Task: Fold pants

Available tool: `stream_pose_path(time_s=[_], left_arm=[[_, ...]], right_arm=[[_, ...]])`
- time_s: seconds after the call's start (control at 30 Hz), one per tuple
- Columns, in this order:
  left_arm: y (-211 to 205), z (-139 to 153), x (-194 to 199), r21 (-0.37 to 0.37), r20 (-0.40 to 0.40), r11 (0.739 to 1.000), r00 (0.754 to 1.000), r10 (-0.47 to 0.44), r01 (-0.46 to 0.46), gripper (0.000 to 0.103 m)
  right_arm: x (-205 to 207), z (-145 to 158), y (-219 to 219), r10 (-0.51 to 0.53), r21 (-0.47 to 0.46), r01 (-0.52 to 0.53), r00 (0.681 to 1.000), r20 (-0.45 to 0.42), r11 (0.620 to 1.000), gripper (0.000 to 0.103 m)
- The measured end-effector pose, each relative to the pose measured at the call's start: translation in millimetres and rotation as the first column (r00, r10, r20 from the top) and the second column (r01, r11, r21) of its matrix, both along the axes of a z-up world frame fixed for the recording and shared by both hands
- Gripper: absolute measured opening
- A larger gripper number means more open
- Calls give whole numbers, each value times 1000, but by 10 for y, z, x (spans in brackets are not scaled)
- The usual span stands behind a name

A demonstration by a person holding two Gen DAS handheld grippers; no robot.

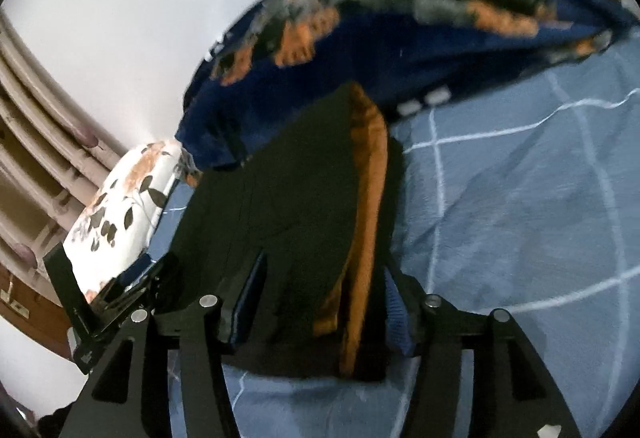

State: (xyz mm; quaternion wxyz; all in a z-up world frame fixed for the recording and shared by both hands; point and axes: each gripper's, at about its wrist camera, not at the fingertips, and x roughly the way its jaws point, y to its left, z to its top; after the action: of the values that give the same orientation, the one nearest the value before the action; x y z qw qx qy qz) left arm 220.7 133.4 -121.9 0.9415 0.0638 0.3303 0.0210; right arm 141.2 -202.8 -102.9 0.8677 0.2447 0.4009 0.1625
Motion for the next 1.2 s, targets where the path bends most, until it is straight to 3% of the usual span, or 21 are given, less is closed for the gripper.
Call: stream_pose_path(time_s=[0.17,0.4,0.63,0.97,1.2], left_arm=[[-97,457,-396,15,107,1000,994,2,-4,100],[-248,1097,-903,-26,197,1000,980,4,2,103],[-448,1638,-1385,-45,300,997,953,-47,64,103],[-600,1898,-1681,-69,310,990,946,-94,121,103],[-623,1841,-1721,-88,293,988,952,-95,126,103]], right_arm=[[-517,363,-75,6,-36,-2,995,99,999,59],[-1068,900,-127,28,-52,-17,975,220,999,66],[-1403,1142,1,42,-62,-27,963,265,998,69],[-1728,1285,-30,35,-69,-16,955,295,998,70],[-1803,1298,18,43,-76,-21,956,291,997,70]])
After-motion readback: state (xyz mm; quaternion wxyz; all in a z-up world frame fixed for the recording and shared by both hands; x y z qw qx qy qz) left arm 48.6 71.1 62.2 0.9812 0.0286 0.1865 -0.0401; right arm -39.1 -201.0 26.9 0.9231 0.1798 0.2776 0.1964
